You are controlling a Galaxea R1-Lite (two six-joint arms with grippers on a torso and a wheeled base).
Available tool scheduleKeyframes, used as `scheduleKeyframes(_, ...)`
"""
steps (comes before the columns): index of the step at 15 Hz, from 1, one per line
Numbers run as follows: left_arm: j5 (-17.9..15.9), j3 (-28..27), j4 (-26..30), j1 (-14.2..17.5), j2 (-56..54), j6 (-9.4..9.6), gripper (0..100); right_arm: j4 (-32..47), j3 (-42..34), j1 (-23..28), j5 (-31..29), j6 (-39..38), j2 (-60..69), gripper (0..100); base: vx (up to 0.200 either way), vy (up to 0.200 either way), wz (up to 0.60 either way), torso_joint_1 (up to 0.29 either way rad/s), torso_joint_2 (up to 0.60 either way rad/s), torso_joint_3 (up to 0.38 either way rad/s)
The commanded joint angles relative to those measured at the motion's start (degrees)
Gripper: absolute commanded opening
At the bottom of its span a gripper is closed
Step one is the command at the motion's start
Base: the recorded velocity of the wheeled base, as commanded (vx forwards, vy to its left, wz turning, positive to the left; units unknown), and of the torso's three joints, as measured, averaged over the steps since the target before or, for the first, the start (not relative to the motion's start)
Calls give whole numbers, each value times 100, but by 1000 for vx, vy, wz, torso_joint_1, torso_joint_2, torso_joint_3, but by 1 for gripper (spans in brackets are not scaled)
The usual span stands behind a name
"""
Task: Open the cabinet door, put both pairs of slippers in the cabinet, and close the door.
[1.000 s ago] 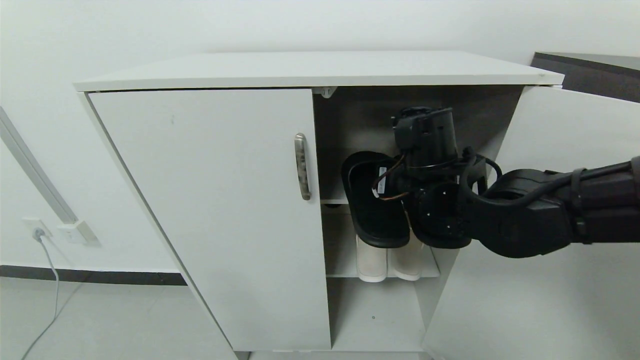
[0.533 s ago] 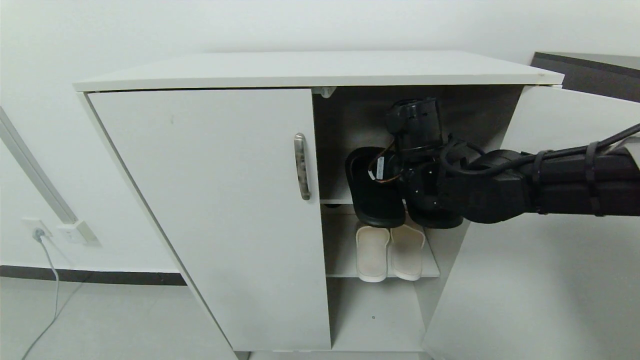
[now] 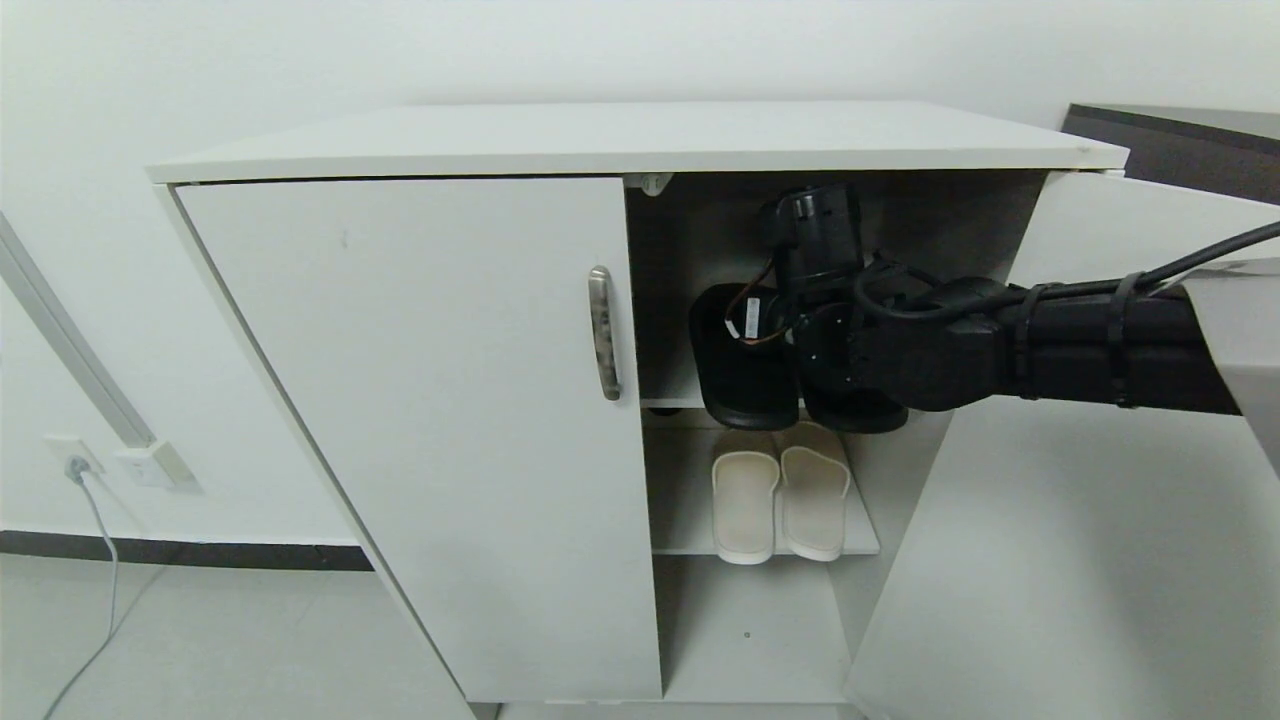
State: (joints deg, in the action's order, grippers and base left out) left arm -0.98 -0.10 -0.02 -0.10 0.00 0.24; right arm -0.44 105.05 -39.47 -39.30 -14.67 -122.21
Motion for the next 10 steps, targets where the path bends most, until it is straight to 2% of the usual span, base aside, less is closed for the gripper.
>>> scheduleKeyframes(1,1,1,2,1,0,2,0,-18,16,27,2,-1,-75,0,0,0,0,0,0,0)
scheduleKeyframes(10,1,1,2,1,9,2,0,-26,-10,27,2,-36,-154,0,0,0,0,0,0,0)
